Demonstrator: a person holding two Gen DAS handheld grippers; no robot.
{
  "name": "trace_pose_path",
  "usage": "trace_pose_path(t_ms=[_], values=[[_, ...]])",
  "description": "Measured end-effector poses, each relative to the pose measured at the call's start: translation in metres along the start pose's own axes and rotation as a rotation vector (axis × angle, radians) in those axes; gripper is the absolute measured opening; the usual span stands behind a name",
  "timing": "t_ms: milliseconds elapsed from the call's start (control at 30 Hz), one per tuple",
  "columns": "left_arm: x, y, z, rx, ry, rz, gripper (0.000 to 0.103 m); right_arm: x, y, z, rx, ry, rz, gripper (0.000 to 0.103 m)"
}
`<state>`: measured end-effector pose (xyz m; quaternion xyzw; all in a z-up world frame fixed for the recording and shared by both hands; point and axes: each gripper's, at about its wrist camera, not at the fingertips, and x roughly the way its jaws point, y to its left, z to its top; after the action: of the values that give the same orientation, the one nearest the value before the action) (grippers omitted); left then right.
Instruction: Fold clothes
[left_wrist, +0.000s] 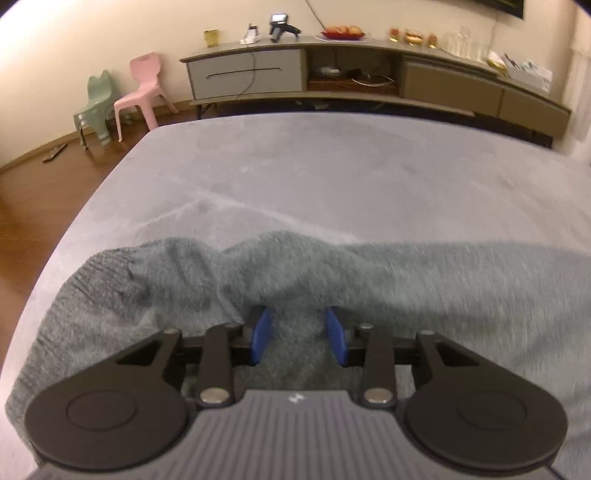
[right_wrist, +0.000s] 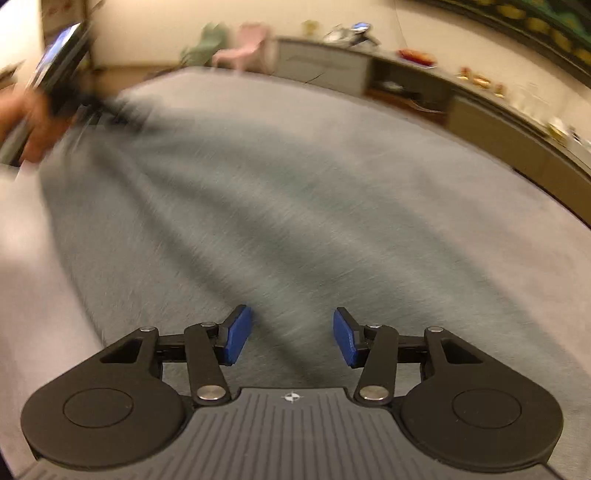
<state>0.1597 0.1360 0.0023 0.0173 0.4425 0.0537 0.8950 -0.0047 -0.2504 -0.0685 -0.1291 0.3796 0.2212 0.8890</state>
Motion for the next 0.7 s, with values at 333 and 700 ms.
trace_pose_path(t_ms=[333,700], values=[[-0.051,0.02,0.014,-0.105,-0.147,-0.019,0.029,-0.03,-0.007,-0.008,0.054,0.058,0.103,0.053],[-0.074,-0.024,-0.091,0.211,-0.002,-0.128,0.035,0.008,-0.067,0.012,0.129,-0.011,-0.086,0.053]])
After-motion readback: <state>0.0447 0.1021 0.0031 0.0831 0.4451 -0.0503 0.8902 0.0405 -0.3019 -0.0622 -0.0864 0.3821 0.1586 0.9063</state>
